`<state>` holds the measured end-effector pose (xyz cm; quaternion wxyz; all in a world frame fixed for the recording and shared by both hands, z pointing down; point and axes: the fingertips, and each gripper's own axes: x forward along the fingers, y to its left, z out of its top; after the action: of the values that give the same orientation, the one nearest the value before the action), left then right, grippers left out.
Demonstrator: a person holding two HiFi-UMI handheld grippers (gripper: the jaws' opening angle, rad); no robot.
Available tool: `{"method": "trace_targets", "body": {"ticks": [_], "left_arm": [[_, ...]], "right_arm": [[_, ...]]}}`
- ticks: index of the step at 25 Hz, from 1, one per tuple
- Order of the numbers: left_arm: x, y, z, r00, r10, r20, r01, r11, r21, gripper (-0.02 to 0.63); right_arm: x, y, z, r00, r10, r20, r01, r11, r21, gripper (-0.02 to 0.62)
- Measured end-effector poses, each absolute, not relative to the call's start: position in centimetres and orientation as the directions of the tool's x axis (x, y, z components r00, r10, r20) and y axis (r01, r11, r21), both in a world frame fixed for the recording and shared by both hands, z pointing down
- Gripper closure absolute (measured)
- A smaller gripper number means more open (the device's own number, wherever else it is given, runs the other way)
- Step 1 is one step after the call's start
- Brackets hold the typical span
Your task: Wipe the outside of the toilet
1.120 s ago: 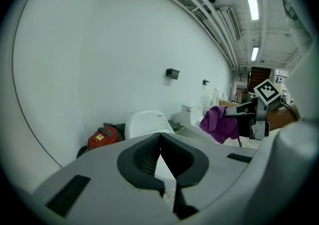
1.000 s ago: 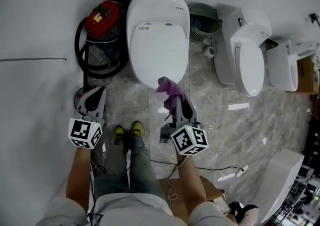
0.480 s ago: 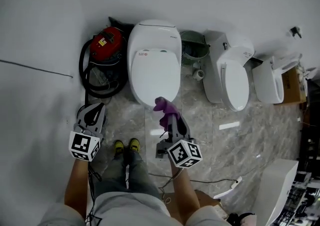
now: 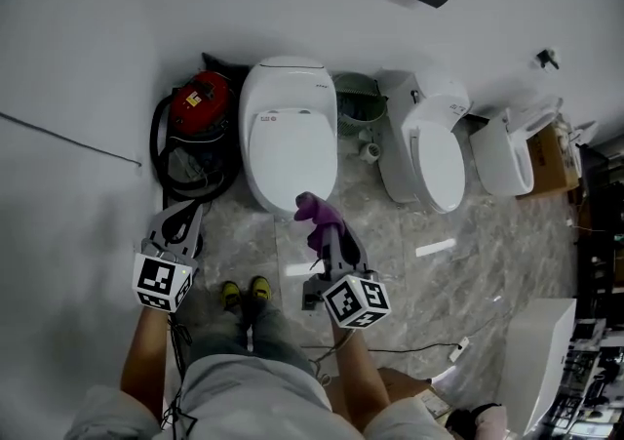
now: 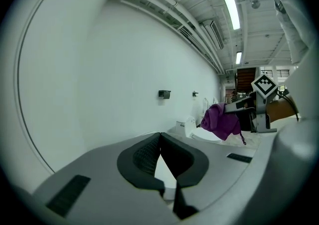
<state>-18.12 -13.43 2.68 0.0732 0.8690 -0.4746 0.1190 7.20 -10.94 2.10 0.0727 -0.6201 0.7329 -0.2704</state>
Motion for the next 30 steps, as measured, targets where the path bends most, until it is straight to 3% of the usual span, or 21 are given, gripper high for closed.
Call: {"method": "trace_targets", "body": {"ticks": [8, 30], "left_arm": [[-18.1, -12.9, -0.7, 0.542, -0.809, 0.230, -0.833, -0.554, 0.014, 0.594], [-13.7, -10.3, -7.7, 0.510, -0.841, 0.180, -0.850, -0.525, -0.041, 0.594]], "right_arm": [[8.1, -8.7, -1.2, -0.175, -0.965, 0.198, -0.880, 0.063, -0.471, 0.538], [13.3, -7.3, -5.8, -0.223, -0.961, 0.161, -0.875, 0.125, -0.468, 0.540]]}}
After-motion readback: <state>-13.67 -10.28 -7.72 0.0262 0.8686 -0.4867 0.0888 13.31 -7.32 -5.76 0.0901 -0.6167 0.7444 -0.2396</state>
